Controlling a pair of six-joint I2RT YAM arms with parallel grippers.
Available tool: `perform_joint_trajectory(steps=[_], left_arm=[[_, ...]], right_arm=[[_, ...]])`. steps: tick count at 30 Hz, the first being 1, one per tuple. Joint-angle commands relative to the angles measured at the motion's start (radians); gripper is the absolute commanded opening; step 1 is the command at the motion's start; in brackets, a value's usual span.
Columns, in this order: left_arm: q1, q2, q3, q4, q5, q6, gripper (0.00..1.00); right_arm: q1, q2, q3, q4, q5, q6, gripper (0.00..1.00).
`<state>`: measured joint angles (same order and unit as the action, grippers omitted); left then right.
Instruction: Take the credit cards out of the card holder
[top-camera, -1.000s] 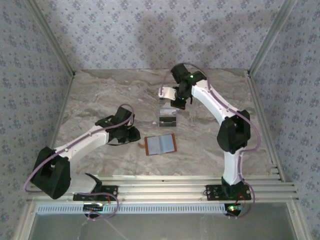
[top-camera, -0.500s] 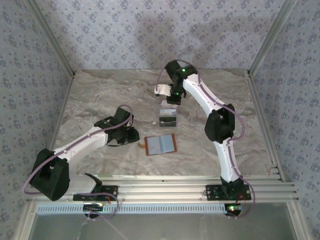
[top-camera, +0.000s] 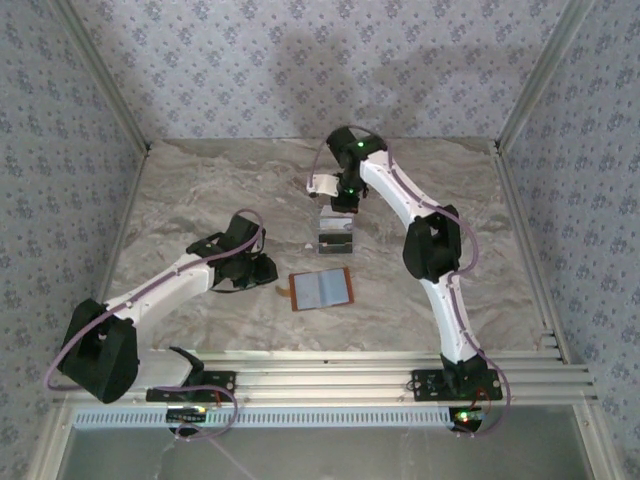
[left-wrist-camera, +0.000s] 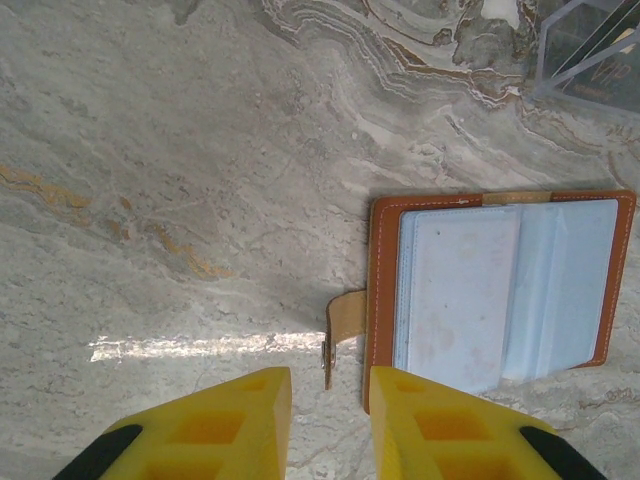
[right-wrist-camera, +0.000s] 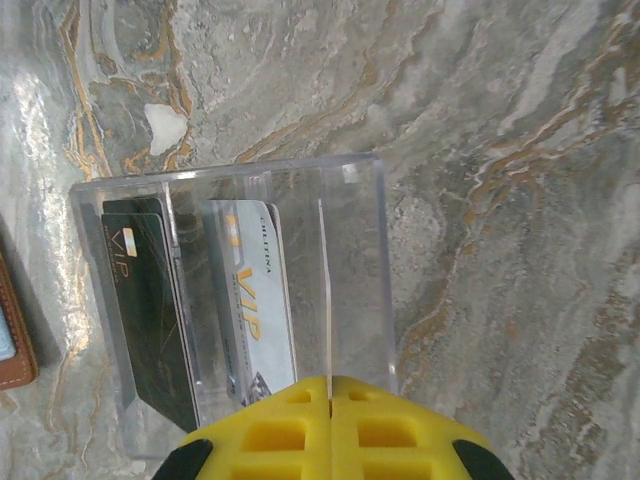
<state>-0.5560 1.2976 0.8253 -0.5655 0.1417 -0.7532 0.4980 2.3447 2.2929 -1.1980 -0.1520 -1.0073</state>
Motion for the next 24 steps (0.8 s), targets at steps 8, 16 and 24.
perform_joint_trajectory(steps=[8,16,24], left_arm=[[0.011,-0.012,0.006,-0.032,-0.004,0.001,0.28],[0.01,-0.023,0.007,-0.039,-0.005,0.001,0.28],[0.011,-0.032,0.015,-0.042,-0.008,0.002,0.28]], right_arm=[[0.013,0.029,0.0,-0.029,0.033,-0.197,0.07],[0.013,0.021,0.009,0.022,0.068,-0.197,0.21],[0.014,-0.021,-0.001,0.083,0.11,-0.187,0.24]])
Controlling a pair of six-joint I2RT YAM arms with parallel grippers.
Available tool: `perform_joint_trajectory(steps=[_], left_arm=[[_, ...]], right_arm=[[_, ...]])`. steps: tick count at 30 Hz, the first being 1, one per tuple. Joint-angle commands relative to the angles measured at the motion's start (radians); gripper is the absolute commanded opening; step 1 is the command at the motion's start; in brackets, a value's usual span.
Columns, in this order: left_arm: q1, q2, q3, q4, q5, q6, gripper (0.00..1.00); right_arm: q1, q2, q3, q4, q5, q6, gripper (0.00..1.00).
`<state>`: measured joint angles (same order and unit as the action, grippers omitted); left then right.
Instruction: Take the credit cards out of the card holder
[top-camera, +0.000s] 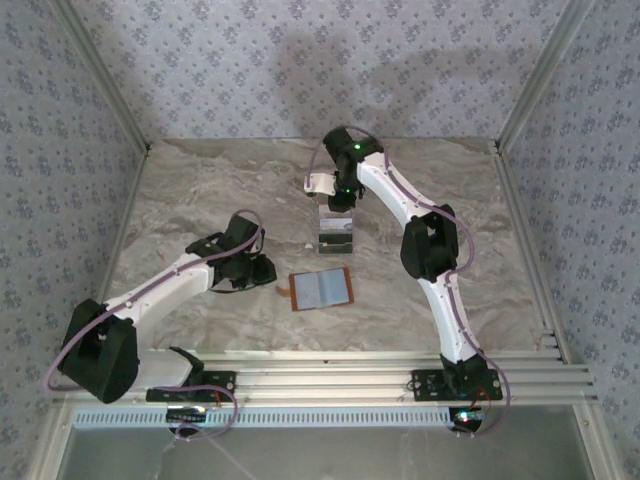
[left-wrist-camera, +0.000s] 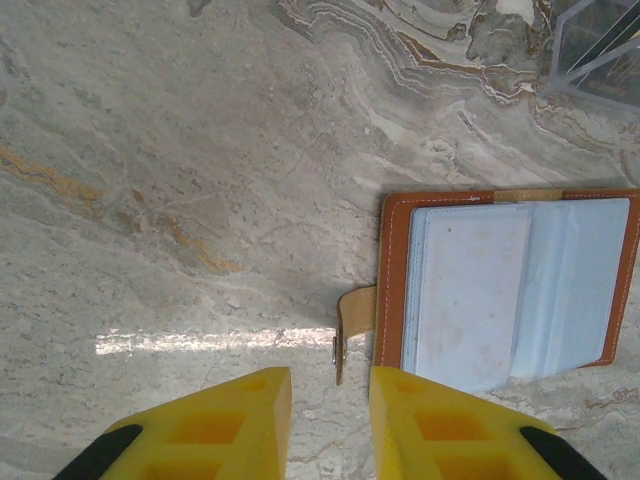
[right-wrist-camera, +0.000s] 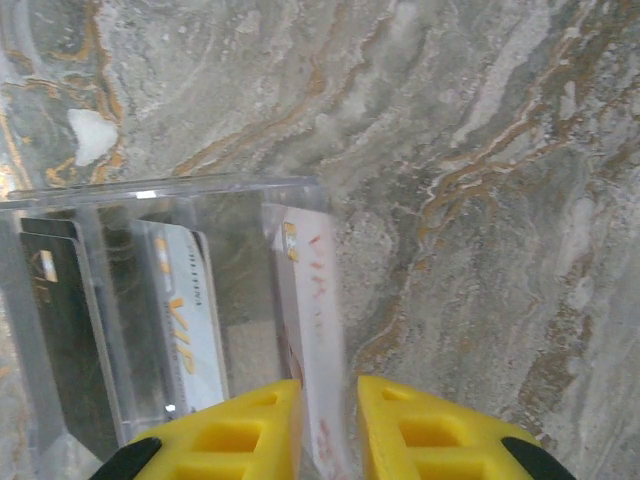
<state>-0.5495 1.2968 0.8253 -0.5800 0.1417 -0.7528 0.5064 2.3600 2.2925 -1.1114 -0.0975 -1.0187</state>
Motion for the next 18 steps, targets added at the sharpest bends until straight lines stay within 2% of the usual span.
perform_joint_trajectory(steps=[1,10,18], left_arm=[[0.004,-0.032,0.019,-0.032,-0.008,0.003,0.28],[0.004,-0.028,0.043,-0.036,-0.02,0.018,0.28],[0.004,-0.001,0.06,-0.008,-0.023,0.026,0.28]], right_arm=[[0.005,-0.045,-0.003,-0.002,0.055,-0.173,0.25],[0.009,-0.154,-0.114,0.135,0.085,-0.082,0.27],[0.013,-0.276,-0.254,0.242,0.118,0.274,0.32]])
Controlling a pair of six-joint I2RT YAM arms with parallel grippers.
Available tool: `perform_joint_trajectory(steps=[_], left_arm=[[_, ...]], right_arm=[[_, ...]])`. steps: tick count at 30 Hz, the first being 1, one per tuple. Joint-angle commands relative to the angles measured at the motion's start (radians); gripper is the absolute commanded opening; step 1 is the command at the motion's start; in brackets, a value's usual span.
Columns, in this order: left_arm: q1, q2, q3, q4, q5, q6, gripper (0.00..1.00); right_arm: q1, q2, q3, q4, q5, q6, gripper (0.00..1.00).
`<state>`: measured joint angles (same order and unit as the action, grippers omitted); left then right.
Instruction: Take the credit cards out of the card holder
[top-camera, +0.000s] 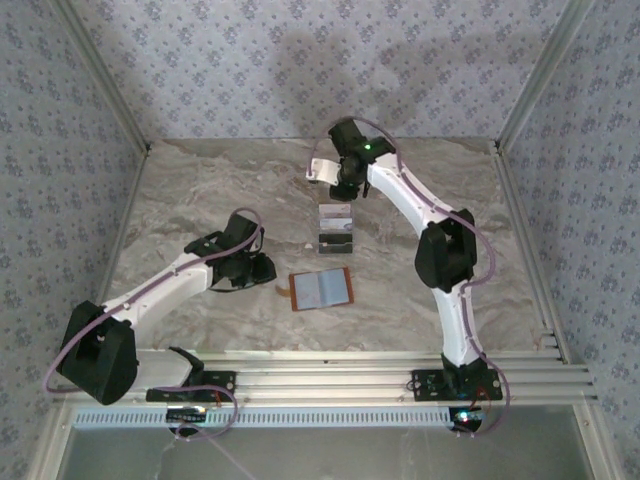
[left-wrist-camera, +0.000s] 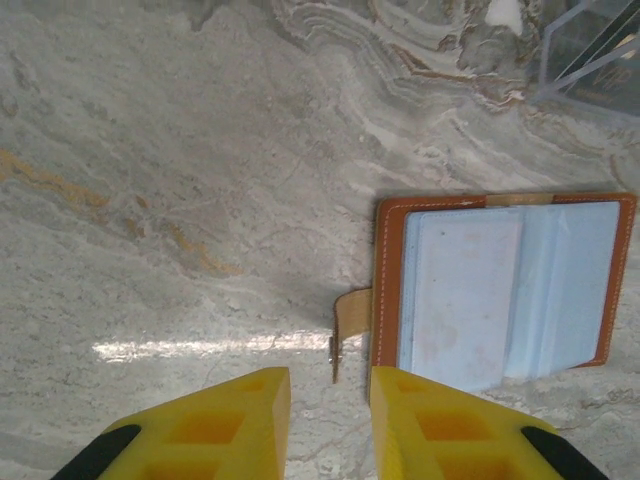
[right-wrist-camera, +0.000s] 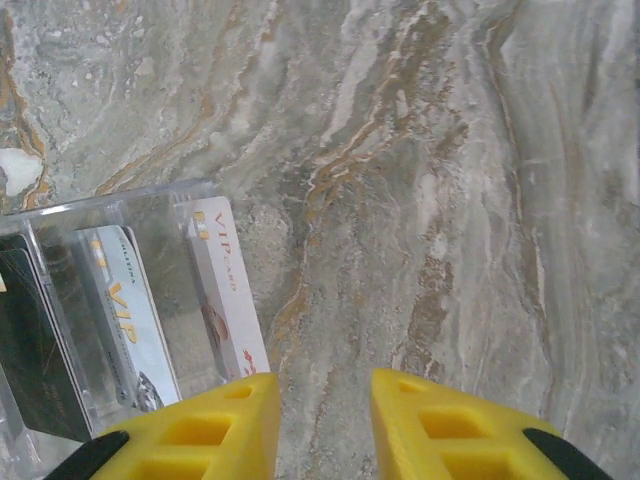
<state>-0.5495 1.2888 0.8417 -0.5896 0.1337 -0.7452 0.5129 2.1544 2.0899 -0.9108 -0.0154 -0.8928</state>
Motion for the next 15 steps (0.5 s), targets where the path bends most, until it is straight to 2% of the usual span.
perform_joint_trajectory(steps=[1,7,15], left_arm=[[0.004,0.012,0.047,0.005,-0.016,0.02,0.28],[0.006,0.06,0.072,0.025,-0.004,0.033,0.28],[0.007,0.126,0.095,0.03,0.023,0.052,0.29]], right_arm=[[0.008,-0.097,-0.093,0.06,0.044,0.202,0.32],[0.029,-0.271,-0.339,0.173,0.045,0.574,0.28],[0.05,-0.43,-0.599,0.251,-0.163,1.016,0.19]])
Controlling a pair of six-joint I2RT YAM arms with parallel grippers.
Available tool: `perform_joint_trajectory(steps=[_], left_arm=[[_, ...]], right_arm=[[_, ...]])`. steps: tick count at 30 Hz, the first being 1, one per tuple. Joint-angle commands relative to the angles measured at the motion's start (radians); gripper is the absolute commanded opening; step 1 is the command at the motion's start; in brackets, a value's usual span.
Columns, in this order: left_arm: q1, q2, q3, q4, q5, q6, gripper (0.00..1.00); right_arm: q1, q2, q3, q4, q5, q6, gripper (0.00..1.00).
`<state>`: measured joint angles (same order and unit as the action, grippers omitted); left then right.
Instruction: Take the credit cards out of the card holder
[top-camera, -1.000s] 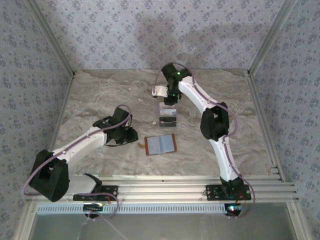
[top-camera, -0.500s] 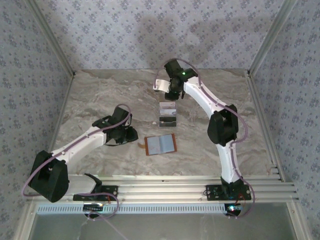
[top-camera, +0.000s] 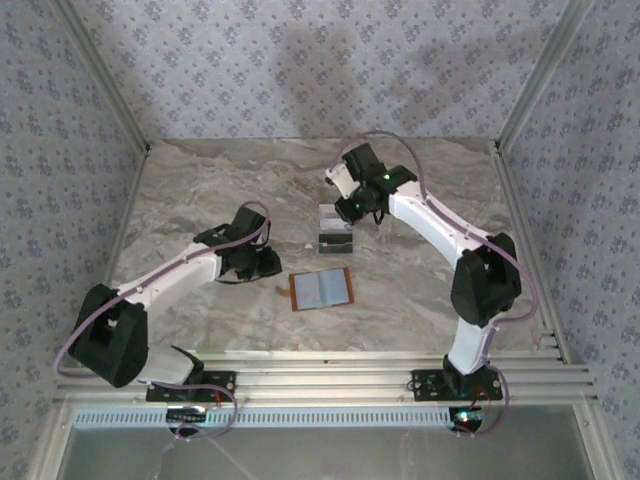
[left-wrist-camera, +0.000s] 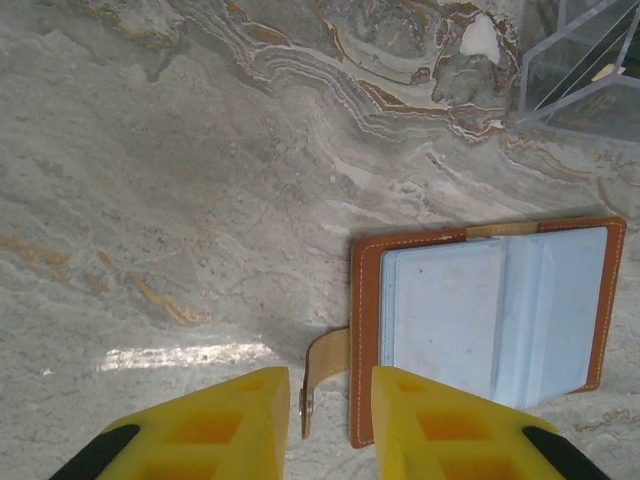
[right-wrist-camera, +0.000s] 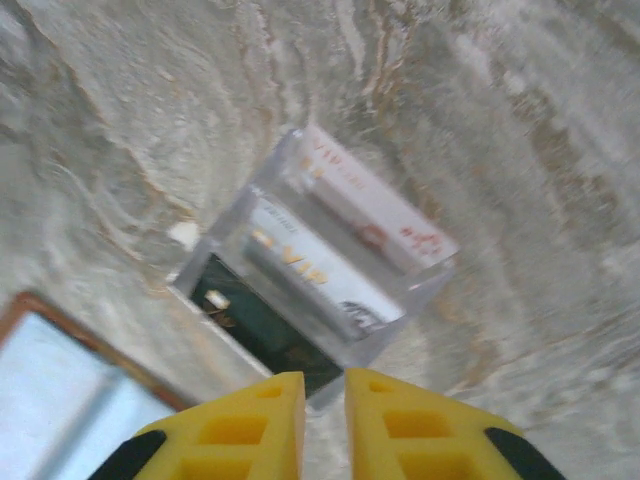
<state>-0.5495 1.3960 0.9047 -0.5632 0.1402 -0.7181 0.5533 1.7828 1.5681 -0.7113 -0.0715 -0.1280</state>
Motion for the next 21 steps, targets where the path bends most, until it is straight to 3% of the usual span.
perform_joint_trajectory(steps=[1,9,14,21], left_arm=[[0.005,0.025,0.034,0.004,0.02,0.027,0.29],[0.005,0.073,0.021,-0.002,0.065,0.037,0.32],[0.003,0.086,-0.017,0.023,0.107,0.032,0.32],[-0.006,0.118,-0.046,0.054,0.136,0.025,0.31]], right_arm=[[0.012,-0.073,-0.106,0.065,-0.129,0.293,0.18],[0.046,-0.145,-0.27,0.151,-0.299,0.554,0.17],[0.079,-0.147,-0.324,0.201,-0.393,0.605,0.18],[0.12,-0.089,-0.353,0.22,-0.41,0.665,0.2]])
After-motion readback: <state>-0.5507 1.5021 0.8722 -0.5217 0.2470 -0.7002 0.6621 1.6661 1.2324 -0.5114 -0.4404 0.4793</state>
